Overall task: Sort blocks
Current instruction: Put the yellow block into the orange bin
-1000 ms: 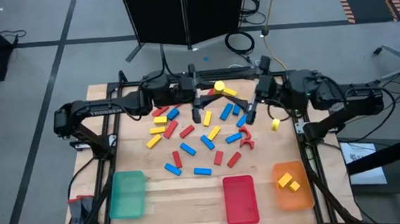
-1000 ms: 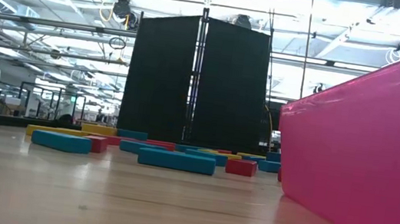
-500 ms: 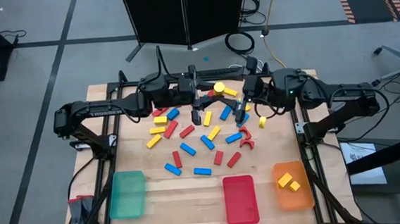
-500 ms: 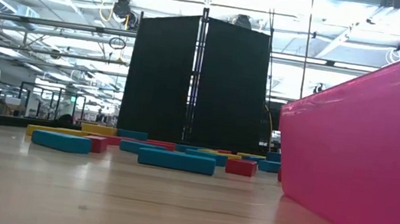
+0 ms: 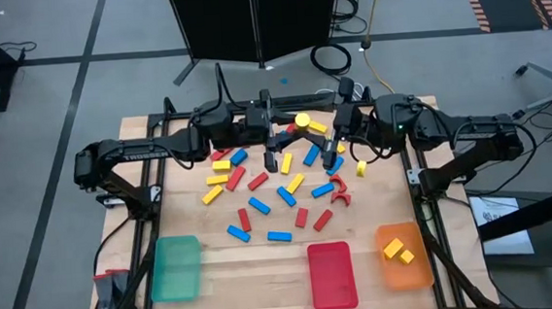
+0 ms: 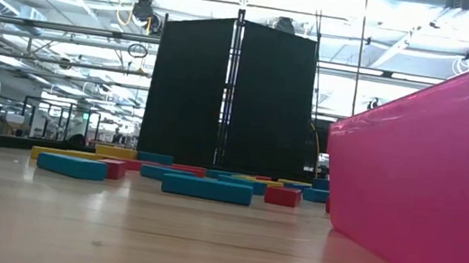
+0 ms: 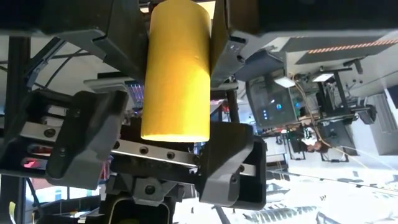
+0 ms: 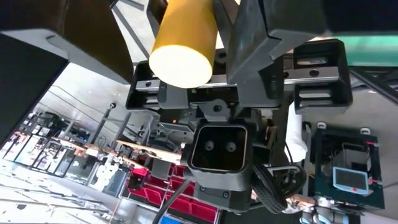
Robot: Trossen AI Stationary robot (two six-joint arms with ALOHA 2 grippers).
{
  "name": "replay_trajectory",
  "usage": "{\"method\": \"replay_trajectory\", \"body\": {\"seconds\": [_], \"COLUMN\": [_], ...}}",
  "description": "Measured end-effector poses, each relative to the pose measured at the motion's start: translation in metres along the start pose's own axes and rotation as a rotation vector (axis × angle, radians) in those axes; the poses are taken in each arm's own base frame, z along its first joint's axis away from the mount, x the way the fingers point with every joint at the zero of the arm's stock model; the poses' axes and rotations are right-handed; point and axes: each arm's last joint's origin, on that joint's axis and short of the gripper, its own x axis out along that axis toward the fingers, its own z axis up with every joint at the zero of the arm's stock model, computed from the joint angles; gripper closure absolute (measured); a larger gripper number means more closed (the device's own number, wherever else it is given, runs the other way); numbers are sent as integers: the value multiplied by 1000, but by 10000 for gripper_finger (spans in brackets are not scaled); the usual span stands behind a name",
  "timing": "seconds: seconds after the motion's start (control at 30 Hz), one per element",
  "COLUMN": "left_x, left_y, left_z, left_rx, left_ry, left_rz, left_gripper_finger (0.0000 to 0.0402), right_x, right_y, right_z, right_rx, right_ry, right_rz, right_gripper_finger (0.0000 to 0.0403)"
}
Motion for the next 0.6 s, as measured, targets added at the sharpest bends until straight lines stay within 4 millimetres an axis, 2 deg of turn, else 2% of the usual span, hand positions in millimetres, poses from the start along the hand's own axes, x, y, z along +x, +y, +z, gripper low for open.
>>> {"method": "replay_trajectory", "body": {"seconds": [0.1, 0.2, 0.47, 0.6], "left_x": [0, 0, 0, 0], "left_y": [0, 0, 0, 0], "left_z": [0, 0, -1, -2], "left_rx": [0, 0, 10, 11], "left_ry": [0, 0, 6, 12], "left_rz": [0, 0, 2, -1], "left_gripper_finger": [269, 269, 269, 269], "right_x": [0, 0, 3, 4], "right_y": [0, 0, 0, 1], "right_z": [0, 0, -2, -5], "right_rx": [0, 1, -2, -18], "right_ry": [0, -2, 10, 33], "right_rz": [0, -1, 0, 5], "right_gripper_finger": [151, 169, 289, 289]}}
